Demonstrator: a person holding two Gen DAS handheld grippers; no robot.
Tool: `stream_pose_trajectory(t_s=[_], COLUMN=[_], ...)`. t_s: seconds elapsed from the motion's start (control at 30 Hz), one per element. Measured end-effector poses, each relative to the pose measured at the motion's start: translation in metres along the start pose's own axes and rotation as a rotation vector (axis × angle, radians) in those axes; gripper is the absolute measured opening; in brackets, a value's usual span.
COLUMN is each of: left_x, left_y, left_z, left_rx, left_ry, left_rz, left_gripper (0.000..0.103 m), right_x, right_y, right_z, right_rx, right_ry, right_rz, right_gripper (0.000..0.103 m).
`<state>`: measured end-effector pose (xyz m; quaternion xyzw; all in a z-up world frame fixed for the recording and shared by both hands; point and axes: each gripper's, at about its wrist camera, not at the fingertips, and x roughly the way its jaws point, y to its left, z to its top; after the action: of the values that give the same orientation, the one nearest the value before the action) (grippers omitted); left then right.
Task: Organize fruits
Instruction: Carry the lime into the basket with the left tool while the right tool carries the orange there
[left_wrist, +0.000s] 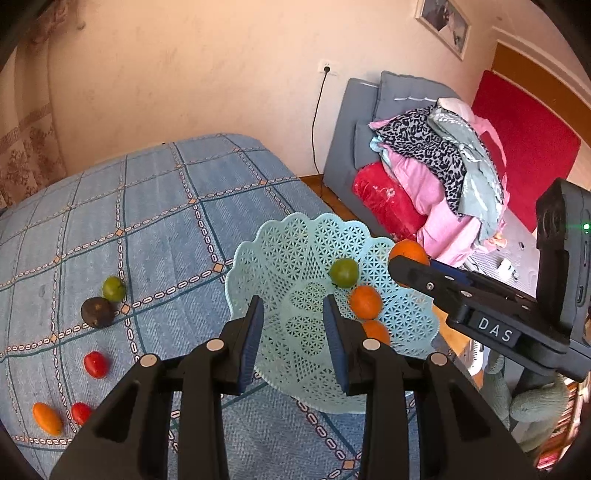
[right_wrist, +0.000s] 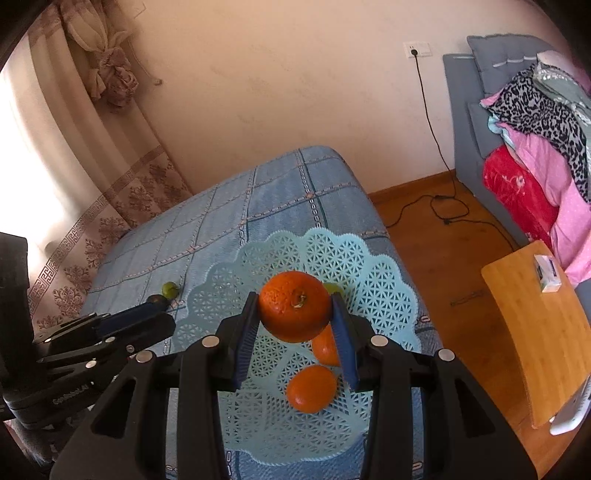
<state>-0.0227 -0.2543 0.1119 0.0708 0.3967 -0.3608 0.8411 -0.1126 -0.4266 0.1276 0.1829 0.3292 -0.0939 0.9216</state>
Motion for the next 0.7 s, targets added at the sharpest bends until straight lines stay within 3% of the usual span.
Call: stream_pose_trajectory(t_s=[0.1,0.17,0.47,0.7], left_x=[0.004,0.004,-0.001,-0.002], left_y=[0.005,0.008,0.017,0.024], left_z=[-0.001,-0.002,-0.001,-0.002], left_rx=[-0.017,-0.026,-0.052,-0.069], left_ry=[0.009,0.008,0.008,0.013], left_rz=[0.011,0.023,0.034,0.052], left_gripper=[0.046,0.052,0.067,0.069], right_x=[0.006,0.005,-0.006,-0.009], right_y=[-0.005,-0.007,-0.003,0.005], right_z=[-0.001,0.000,0.000,-0.001], right_rx=[0.021,0.035,0.028,0.007], right_ry=[0.013,0.001,-0.042,-0.046], right_rz=[-0.016,-0.009,-0.011,-0.010], right_gripper=[0.043,0.065,0.066,0.066])
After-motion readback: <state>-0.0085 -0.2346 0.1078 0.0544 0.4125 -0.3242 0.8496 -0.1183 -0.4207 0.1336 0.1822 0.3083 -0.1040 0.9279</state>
